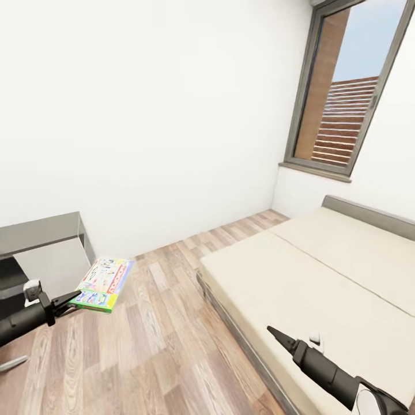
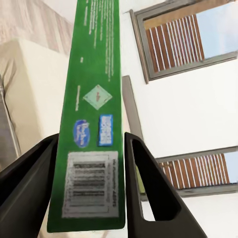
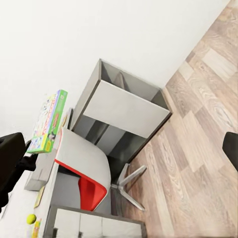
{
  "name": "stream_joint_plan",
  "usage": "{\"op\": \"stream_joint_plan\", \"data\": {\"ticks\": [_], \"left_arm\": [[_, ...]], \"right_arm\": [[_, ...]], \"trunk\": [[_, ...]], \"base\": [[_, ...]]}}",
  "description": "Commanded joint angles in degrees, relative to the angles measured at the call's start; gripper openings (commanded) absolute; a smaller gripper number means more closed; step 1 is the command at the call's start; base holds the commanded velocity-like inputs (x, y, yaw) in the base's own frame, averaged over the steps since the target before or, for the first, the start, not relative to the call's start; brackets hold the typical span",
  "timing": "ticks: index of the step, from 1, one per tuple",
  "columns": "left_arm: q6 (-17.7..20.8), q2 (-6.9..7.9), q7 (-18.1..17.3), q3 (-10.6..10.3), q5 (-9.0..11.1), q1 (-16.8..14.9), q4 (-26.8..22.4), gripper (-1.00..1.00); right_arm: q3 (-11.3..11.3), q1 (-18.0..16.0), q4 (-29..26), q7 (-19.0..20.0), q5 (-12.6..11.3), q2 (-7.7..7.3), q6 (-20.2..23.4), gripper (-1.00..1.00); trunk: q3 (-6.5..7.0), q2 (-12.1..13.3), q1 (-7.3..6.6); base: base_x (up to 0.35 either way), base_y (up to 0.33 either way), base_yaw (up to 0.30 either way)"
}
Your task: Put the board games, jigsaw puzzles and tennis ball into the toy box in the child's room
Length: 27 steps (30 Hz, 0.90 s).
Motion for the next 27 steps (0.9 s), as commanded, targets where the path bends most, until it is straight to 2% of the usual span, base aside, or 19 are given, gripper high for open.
{"op": "stream_joint_plan", "data": {"ticks": [1,21,23,27], "left_arm": [[0.4,0.00,-0.3,0.1,0.1,-0.1,0.0,-1.00],[0.4,1.25,-0.6,0.1,0.3,0.0,0.0,-1.00],[0.4,1.89,-1.4,0.1,0.3,0.0,0.0,-1.00],[0.4,3.94,-7.2,-0.1,0.0,0.1,0.0,-1.00]], "right_arm": [[-0.1,0.0,0.0,0.2,0.0,0.03,0.3,1.00],[0.1,0.0,-0.2,0.4,0.0,-0.08,0.3,1.00],[0.1,0.0,-0.1,0.4,0.0,-0.08,0.2,1.00],[0.2,0.0,-0.1,0.4,0.0,-0.07,0.3,1.00]], "trunk": [[0.11,0.4,-0.22],[3.70,8.4,-4.61],[4.06,9.2,-5.05],[4.78,10.8,-5.93]], "base": [[0.000,0.000,0.289],[0.000,0.000,0.289],[0.000,0.000,0.289],[0.000,0.000,0.289]]}}
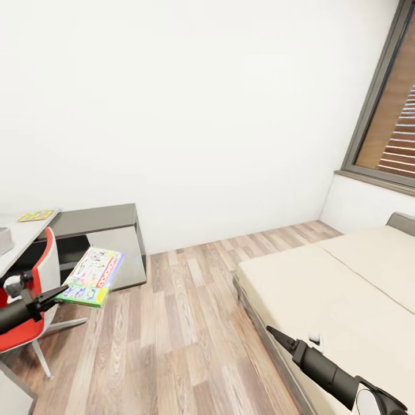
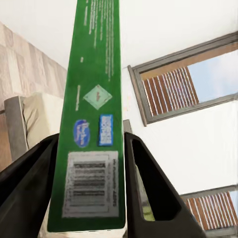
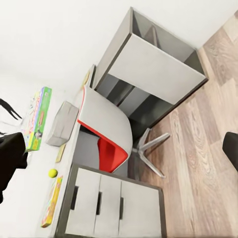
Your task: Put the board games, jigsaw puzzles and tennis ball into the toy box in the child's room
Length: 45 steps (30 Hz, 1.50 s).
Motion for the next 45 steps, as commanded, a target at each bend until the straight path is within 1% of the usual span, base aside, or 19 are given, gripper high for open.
{"op": "stream_joint_plan", "data": {"ticks": [1,2,4,7,20,26,28,29,31,32,33,37,38,40,41,43,44,45], "left_arm": [[0.3,0.19,-1.2,0.0,0.0,0.0,0.0,-1.00],[0.3,0.48,-3.0,0.0,-0.2,0.0,0.0,-1.00],[0.3,0.74,-4.7,-0.1,-0.4,0.0,0.0,-1.00],[0.3,0.94,-6.2,-0.3,-0.5,0.1,0.0,-1.00],[0.3,1.09,-6.9,-0.4,-0.5,0.1,0.0,-1.00],[0.3,1.23,-6.9,-0.5,-1.1,0.0,-0.4,-1.00],[0.3,1.83,-6.8,-0.6,-1.3,-0.1,-0.8,-1.00],[0.3,2.54,-6.7,-1.1,-1.6,-0.2,-1.2,-1.00],[0.3,4.20,-6.6,-2.8,-2.7,-0.7,-2.9,-1.00],[0.3,4.89,-6.6,-3.3,-3.0,-0.8,-3.9,-1.00],[0.3,6.06,-6.5,-4.2,-3.4,-1.0,-5.9,-1.00],[0.3,7.97,-6.3,-5.7,-4.4,-1.2,-12.0,-1.00],[0.3,8.65,-6.3,-6.0,-5.1,-1.2,-13.8,-1.00],[0.3,9.30,-6.3,-6.2,-6.2,-1.2,-15.3,-1.00],[0.3,9.91,-6.3,-6.3,-7.4,-1.2,-16.5,-1.00],[0.3,10.49,-6.4,-6.4,-8.6,-1.2,-17.4,-1.00],[0.3,11.04,-6.4,-6.4,-9.7,-1.2,-18.0,-1.00],[0.3,11.25,-6.3,-6.4,-10.1,-1.2,-18.3,-1.00]], "right_arm": [[-0.1,0.0,0.0,0.2,0.0,0.06,0.3,1.00],[-0.1,0.0,0.0,0.2,0.0,0.08,0.3,1.00],[-0.1,0.0,0.0,0.1,0.0,0.10,0.3,1.00],[-0.1,0.0,-0.1,0.2,0.0,0.06,0.3,1.00],[-0.1,0.0,0.0,0.2,0.0,0.04,0.3,1.00],[-0.1,0.0,0.0,0.1,0.0,0.03,0.3,1.00],[-0.1,0.0,0.0,0.2,0.0,0.03,0.3,1.00],[-0.1,0.0,0.1,0.2,0.0,0.03,0.3,1.00],[-0.1,0.0,0.2,0.2,0.1,-0.02,0.3,1.00],[-0.1,0.0,0.2,0.2,0.1,-0.03,0.3,1.00],[-0.1,0.0,0.3,0.2,0.1,-0.04,0.3,1.00],[-0.2,0.0,0.2,0.2,0.1,-0.15,0.4,1.00],[-0.2,0.0,0.2,0.2,0.1,-0.18,0.4,1.00],[-0.2,0.0,0.2,0.3,0.1,-0.20,0.4,1.00],[-0.2,0.0,0.2,0.3,0.1,-0.21,0.4,1.00],[-0.2,0.0,0.2,0.3,0.1,-0.22,0.4,1.00],[-0.3,0.0,0.2,0.2,0.1,-0.22,0.4,1.00],[-0.3,0.0,0.2,0.2,0.1,-0.22,0.4,1.00]], "trunk": [[0.10,0.3,-0.21],[0.28,0.7,-0.43],[0.64,1.5,-0.87],[1.17,2.7,-1.53],[3.51,8.0,-4.38],[4.59,10.4,-5.70],[4.94,11.2,-6.14],[5.12,11.6,-6.36],[5.48,12.4,-6.80],[5.66,12.8,-7.02],[5.84,13.2,-7.24],[6.56,14.8,-8.12],[6.74,15.2,-8.34],[6.92,15.6,-8.56],[6.92,15.6,-8.56],[6.92,15.6,-8.56],[6.92,15.6,-8.56],[6.92,15.6,-8.56]], "base": [[0.000,0.000,0.289],[0.000,0.000,0.289],[0.000,0.000,0.289],[0.000,0.000,0.289],[0.000,0.000,0.289],[0.000,0.000,0.289],[0.000,0.000,0.288],[0.000,0.000,0.288],[0.000,0.000,0.288],[0.000,0.000,0.288],[0.000,0.000,0.289],[0.000,0.000,0.289],[0.000,0.000,0.289],[0.000,0.000,0.289],[0.000,0.000,0.289],[0.000,0.000,0.288],[0.000,0.000,0.288],[0.000,0.000,0.288]]}}
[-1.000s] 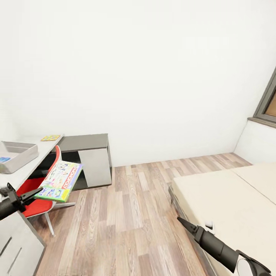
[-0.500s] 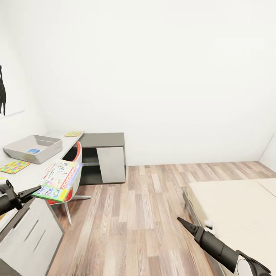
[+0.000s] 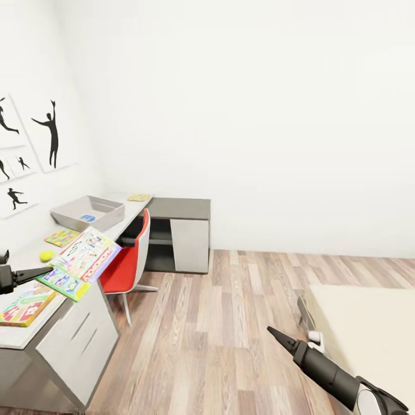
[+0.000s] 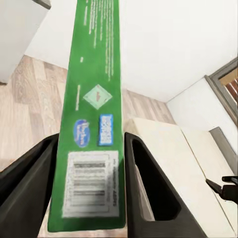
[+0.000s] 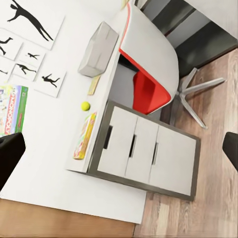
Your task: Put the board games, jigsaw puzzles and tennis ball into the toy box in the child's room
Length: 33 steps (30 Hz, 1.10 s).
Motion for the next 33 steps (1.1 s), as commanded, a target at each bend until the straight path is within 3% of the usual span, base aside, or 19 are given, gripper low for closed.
{"op": "stream_joint_plan", "data": {"ticks": [1,6,33], "left_arm": [[0.5,0.17,-0.1,0.0,-0.1,-0.1,-0.2,-1.00],[-1.4,0.75,-0.1,-0.2,-1.5,-0.1,-0.9,-1.00],[-2.0,0.87,-0.2,-0.2,-1.9,-0.1,-3.7,-1.00]], "right_arm": [[-0.1,0.0,0.0,0.2,0.0,0.05,0.3,1.00],[-0.4,0.0,0.0,0.2,0.0,0.04,0.3,1.00],[-0.6,0.0,0.1,0.0,0.0,-0.05,0.2,1.00]], "trunk": [[-0.13,-0.1,0.03],[-0.14,-0.1,0.03],[-0.14,-0.1,0.03]], "base": [[0.000,0.000,0.288],[0.034,0.000,0.159],[0.254,0.010,0.006]]}}
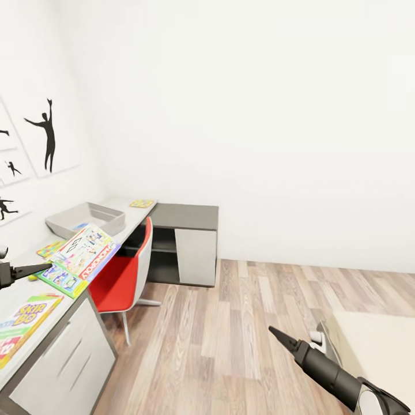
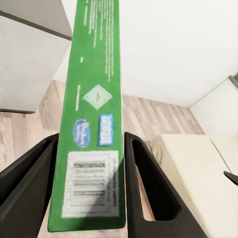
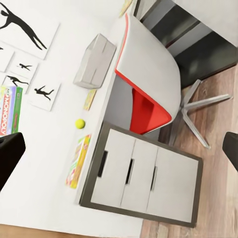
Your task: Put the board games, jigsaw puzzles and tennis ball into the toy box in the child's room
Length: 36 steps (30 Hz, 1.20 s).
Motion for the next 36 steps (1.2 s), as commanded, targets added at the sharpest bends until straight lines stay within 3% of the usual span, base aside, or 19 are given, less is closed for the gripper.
{"op": "stream_joint_plan", "data": {"ticks": [1,13,20,29,36], "left_arm": [[0.5,0.04,-0.1,0.0,0.3,-0.1,0.0,-1.00],[0.7,0.33,-0.2,0.0,0.3,-0.1,-2.5,-1.00],[0.8,0.68,-0.2,0.1,0.1,-0.1,-3.8,-1.00],[0.5,4.56,0.1,0.3,0.0,-0.1,-8.1,-1.00],[0.3,5.29,0.6,0.3,0.0,-0.1,-10.7,-1.00]], "right_arm": [[-0.1,-0.1,0.0,0.2,0.0,0.05,0.3,1.00],[-0.1,-0.1,0.1,0.1,0.0,0.05,0.3,1.00],[-0.1,-0.1,0.1,0.1,0.0,0.05,0.3,1.00],[-0.1,-0.1,0.0,0.3,0.0,-0.03,0.3,1.00],[0.0,-0.1,-0.2,0.3,0.0,0.05,0.3,1.00]], "trunk": [[-0.12,-0.1,0.07],[-0.12,-0.1,0.07],[-0.12,-0.1,0.07],[-0.12,-0.1,0.07],[-0.12,-0.1,0.07]], "base": [[0.313,0.009,0.000],[0.323,0.002,0.003],[0.325,0.000,0.177],[0.256,-0.001,0.104],[0.193,-0.129,0.005]]}}
